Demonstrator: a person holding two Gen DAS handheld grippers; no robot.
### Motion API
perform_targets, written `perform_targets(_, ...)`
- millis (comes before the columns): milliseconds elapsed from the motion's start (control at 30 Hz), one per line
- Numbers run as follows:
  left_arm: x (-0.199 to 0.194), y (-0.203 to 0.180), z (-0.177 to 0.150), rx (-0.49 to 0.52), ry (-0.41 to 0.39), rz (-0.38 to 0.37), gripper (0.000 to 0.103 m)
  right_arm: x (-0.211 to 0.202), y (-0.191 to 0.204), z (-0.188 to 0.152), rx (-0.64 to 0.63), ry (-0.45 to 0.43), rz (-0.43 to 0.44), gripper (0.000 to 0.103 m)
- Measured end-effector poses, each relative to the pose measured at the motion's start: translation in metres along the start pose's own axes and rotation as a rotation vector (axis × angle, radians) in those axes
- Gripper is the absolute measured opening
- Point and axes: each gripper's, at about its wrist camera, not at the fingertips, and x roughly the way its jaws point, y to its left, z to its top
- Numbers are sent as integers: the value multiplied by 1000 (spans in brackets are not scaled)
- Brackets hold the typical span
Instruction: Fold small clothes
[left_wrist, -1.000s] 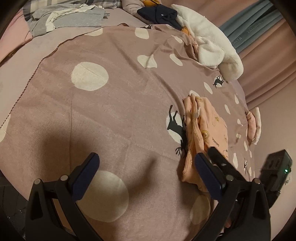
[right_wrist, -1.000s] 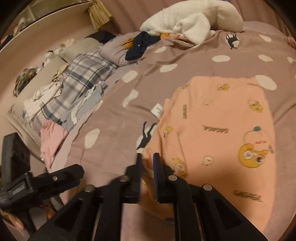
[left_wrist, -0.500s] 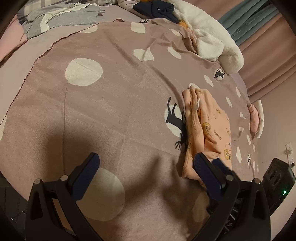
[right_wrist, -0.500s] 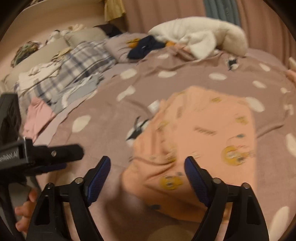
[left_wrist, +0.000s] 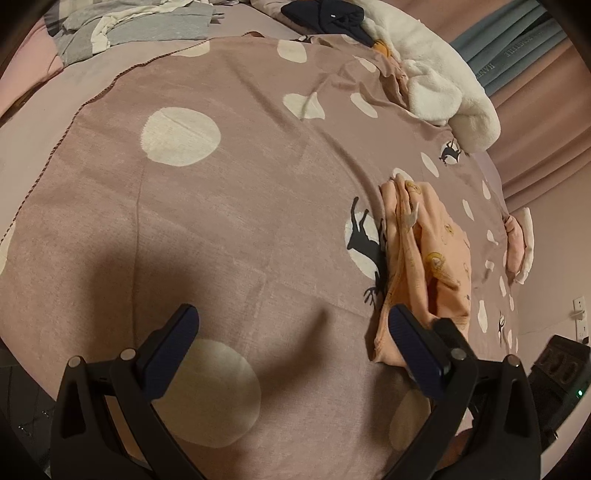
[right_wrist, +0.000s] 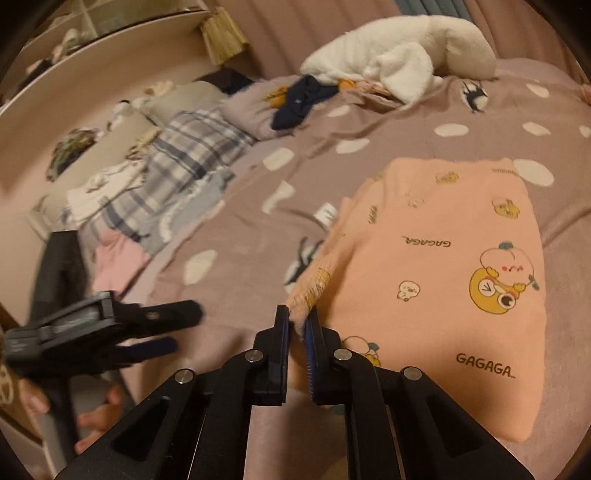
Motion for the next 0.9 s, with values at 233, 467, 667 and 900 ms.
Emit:
perform_targets(233, 3, -7, -3, 24, 7, 2, 102, -3, 1, -8, -22, 51, 67, 8)
perform_targets(467, 5, -5, -3, 21, 15, 14, 102, 2, 26, -13, -107, 80, 125, 3)
perform_targets(667, 0, 3, 0, -1, 0, 21, 102, 7, 17, -13, -89, 105, -18, 15)
perform_targets(900, 4, 3, -1, -1, 23, 23, 102, 10, 15, -7, -59, 30, -87, 71)
